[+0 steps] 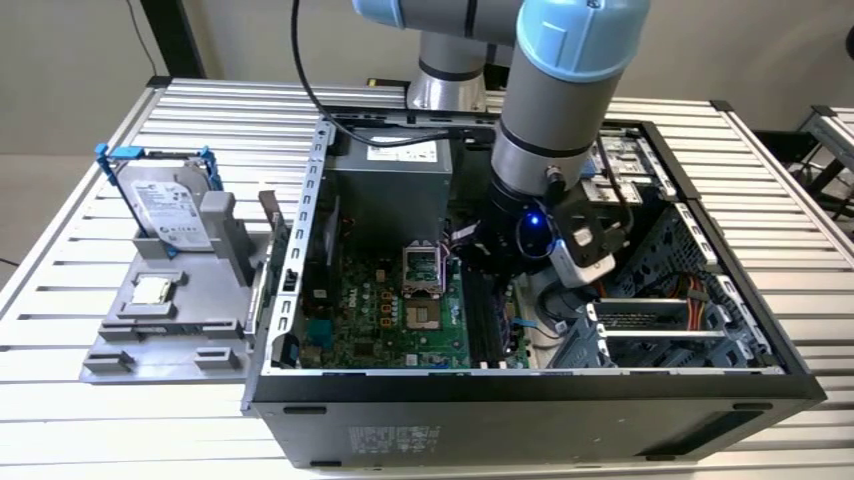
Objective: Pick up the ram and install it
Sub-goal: 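Insert the ram into the slot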
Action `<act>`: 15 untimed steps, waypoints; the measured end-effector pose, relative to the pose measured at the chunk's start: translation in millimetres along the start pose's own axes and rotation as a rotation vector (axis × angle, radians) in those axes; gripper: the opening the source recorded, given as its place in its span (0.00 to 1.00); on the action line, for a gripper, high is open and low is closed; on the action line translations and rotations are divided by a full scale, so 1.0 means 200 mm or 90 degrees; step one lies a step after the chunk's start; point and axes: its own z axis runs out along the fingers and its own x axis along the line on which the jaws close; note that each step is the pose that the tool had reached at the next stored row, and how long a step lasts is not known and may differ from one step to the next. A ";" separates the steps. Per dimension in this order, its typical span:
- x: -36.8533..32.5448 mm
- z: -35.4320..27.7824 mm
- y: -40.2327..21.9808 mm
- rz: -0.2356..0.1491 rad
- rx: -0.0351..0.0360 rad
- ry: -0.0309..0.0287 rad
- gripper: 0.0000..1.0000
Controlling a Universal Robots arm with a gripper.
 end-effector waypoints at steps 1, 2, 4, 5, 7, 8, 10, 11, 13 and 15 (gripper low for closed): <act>0.000 0.004 0.000 0.000 0.0000 0.0000 0.00; 0.001 0.008 0.001 0.000 0.0001 -0.0001 0.00; 0.001 0.014 0.003 0.000 0.0006 0.0000 0.00; 0.001 0.015 0.004 0.000 0.0009 0.0000 0.00; 0.002 0.016 0.004 0.000 0.0009 0.0000 0.00; 0.002 0.017 0.004 0.000 0.0008 0.0000 0.00; 0.003 0.021 0.005 0.000 0.0008 -0.0001 0.00; 0.003 0.023 0.005 0.000 0.0009 -0.0001 0.00; 0.004 0.024 0.005 0.000 0.0012 0.0000 0.00; 0.004 0.027 0.006 0.000 0.0012 0.0000 0.00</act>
